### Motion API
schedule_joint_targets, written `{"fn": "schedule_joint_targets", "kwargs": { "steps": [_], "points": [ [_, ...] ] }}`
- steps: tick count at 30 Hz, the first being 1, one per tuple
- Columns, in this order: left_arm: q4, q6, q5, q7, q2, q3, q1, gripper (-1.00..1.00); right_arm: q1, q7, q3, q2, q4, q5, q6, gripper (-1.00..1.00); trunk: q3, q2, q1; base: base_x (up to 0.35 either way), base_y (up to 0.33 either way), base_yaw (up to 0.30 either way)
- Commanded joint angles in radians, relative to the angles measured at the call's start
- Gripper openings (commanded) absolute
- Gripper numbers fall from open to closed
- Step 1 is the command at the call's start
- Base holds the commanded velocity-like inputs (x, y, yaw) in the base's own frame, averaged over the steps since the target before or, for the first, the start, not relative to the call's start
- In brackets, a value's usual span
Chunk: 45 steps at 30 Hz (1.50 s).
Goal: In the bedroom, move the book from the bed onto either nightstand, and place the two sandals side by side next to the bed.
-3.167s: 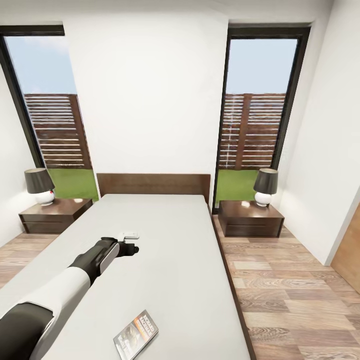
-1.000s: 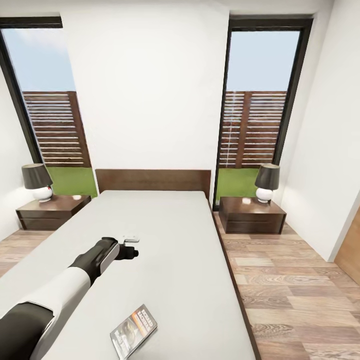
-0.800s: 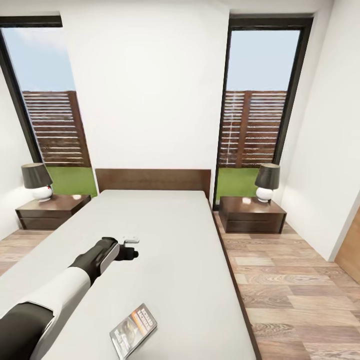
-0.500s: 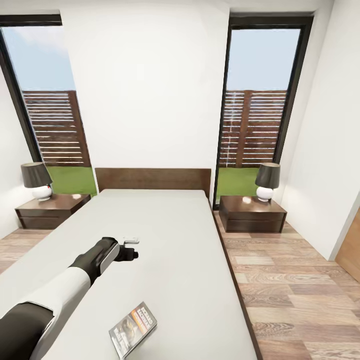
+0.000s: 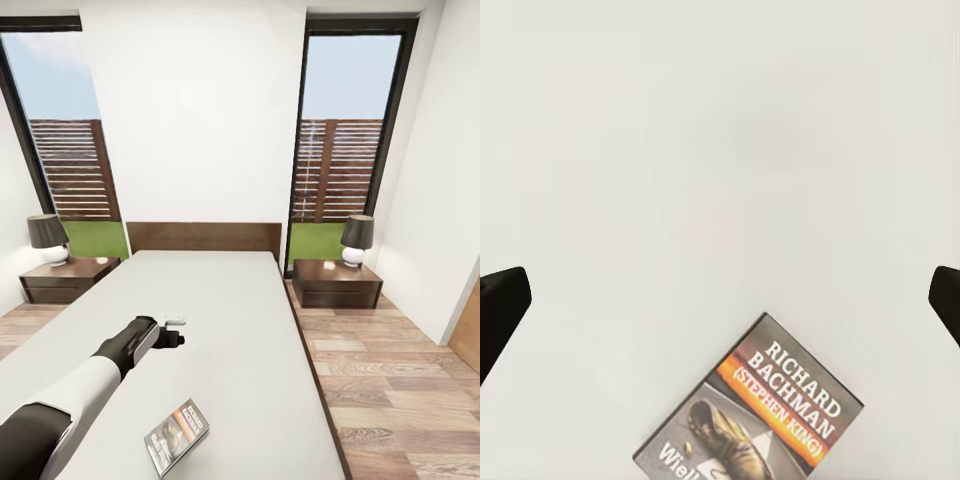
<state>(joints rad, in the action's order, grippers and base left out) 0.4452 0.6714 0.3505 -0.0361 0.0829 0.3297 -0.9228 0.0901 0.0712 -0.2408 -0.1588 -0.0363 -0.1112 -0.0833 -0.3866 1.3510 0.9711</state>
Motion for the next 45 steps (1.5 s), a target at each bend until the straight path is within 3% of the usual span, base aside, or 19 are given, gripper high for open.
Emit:
{"fn": "schedule_joint_targets", "kwargs": {
  "steps": [1, 17, 45],
  "points": [
    [0.002, 0.004, 0.008, -0.004, 0.001, 0.007, -0.001, 1.00, -0.001, 0.004, -0.007, 0.000, -0.002, -0.011, -0.006, 1.00, -0.004, 0.008, 0.004, 0.000, 0.000, 0.000],
    [0.001, 0.003, 0.011, -0.006, -0.017, 0.006, -0.001, 1.00, 0.081, -0.070, -0.006, 0.025, -0.002, -0.015, -0.003, 1.00, -0.054, 0.120, 0.065, 0.000, 0.000, 0.000],
    [0.004, -0.007, 0.011, -0.007, -0.019, 0.006, -0.001, 1.00, 0.140, -0.076, -0.007, 0.040, -0.002, -0.015, -0.001, 1.00, -0.142, 0.316, 0.173, 0.000, 0.000, 0.000]
  ]
}}
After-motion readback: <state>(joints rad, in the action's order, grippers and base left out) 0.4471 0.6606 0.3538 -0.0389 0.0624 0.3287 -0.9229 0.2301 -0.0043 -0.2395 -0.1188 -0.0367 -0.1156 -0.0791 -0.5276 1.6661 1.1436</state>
